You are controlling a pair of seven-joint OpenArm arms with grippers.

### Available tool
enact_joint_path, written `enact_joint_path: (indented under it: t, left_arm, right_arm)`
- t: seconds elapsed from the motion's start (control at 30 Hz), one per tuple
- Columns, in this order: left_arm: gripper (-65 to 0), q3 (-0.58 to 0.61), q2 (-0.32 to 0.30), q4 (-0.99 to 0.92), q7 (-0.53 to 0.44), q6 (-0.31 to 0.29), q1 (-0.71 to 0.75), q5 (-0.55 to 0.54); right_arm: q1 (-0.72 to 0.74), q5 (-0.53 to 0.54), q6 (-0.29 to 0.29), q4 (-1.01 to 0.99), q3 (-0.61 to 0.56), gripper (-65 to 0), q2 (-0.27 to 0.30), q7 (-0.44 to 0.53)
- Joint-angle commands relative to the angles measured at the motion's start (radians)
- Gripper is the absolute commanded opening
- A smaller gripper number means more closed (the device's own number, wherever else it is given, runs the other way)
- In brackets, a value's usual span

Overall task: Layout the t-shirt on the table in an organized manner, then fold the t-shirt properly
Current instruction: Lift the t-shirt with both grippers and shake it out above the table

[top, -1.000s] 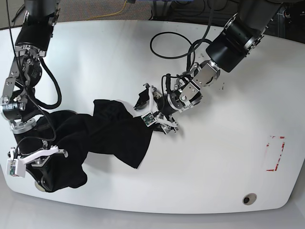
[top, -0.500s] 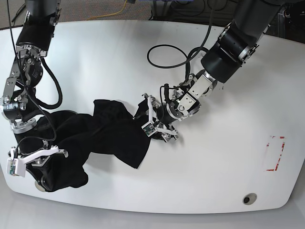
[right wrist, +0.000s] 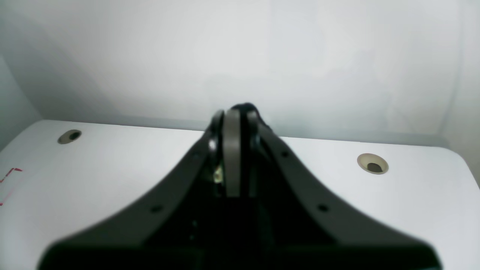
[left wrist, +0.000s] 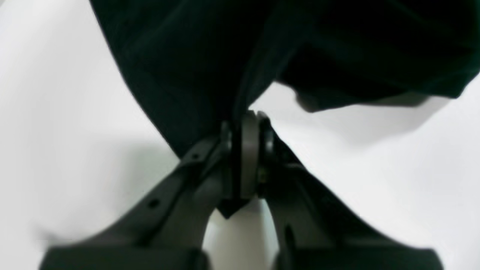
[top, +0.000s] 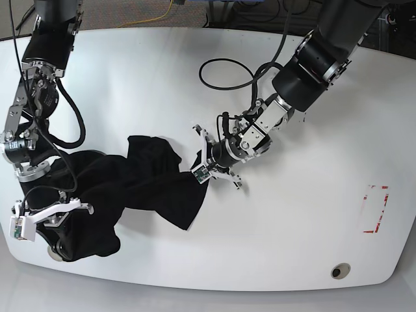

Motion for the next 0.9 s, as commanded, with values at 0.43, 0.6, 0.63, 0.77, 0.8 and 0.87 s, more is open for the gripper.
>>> enact_joint_path:
  t: [0.43,0.6,0.63,0.77,0.8,0.87]
  left_arm:
    - [-65.0,-0.13,-0.062,0.167,0.027,0.172,0.029,0.011]
    - [-65.0,-0.239,-0.12,0.33,0.03,0.171,0.085,0.014]
    - [-65.0,-0.253,-0.128,0.354,0.03,0.171,0.095,0.014]
    - [-65.0,-0.299,-0.162,0.454,0.032,0.171,0.124,0.014]
    - [-65.0,-0.306,-0.174,0.486,0.032,0.171,0.129,0.014]
    - [-65.0,-0.316,-0.196,0.534,0.033,0.171,0.134,0.014]
  right_arm:
    - [-0.001,-0.055,0.002,0.02,0.013,-65.0,0.014,0.04]
    - [-0.002,-0.067,0.002,0.02,0.013,-65.0,0.015,0.04]
    - [-0.002,-0.067,0.002,0.02,0.013,-65.0,0.017,0.04]
    - [-0.002,-0.066,0.002,0.032,0.013,-65.0,0.02,0.04]
    - [0.001,-0.066,0.003,0.04,0.013,-65.0,0.021,0.04]
    - [0.004,-0.066,0.003,0.048,0.01,-65.0,0.021,0.04]
